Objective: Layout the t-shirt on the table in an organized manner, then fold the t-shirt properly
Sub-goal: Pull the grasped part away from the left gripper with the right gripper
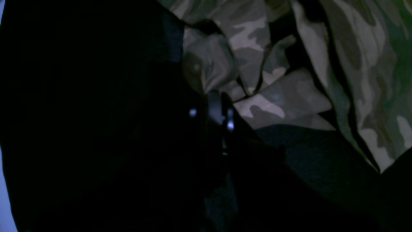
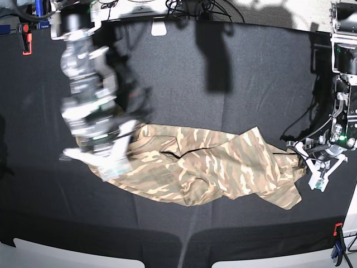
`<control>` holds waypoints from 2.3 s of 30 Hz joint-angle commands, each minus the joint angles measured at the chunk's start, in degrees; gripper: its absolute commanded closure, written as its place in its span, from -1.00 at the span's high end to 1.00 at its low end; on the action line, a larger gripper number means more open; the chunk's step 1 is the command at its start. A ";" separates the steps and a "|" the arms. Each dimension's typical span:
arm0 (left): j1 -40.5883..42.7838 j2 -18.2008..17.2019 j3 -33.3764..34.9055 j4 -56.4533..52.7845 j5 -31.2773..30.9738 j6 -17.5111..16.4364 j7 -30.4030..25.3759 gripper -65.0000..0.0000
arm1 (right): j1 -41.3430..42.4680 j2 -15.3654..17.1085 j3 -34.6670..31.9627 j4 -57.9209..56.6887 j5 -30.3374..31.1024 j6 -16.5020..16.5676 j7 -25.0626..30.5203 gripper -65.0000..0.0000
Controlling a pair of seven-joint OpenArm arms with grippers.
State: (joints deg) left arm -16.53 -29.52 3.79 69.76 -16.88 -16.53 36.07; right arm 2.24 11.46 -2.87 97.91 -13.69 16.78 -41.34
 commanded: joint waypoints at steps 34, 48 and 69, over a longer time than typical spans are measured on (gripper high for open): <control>-1.55 -0.98 -0.37 1.07 17.22 0.87 0.42 -0.21 | 18.60 -9.62 -30.91 -20.90 -11.41 8.70 15.34 -0.31; -1.55 -0.98 -0.37 1.07 15.19 0.87 0.17 -0.21 | 21.88 -0.70 -41.22 -22.82 -11.67 13.49 14.32 -0.31; -1.55 -0.96 -0.37 1.07 14.86 0.87 0.20 -0.21 | 21.73 2.89 -42.69 -19.74 -10.16 15.26 11.47 -0.32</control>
State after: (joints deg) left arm -16.56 -29.52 3.79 69.76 -1.93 -16.29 37.34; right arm 22.44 14.48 -46.00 77.08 -23.79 32.34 -30.09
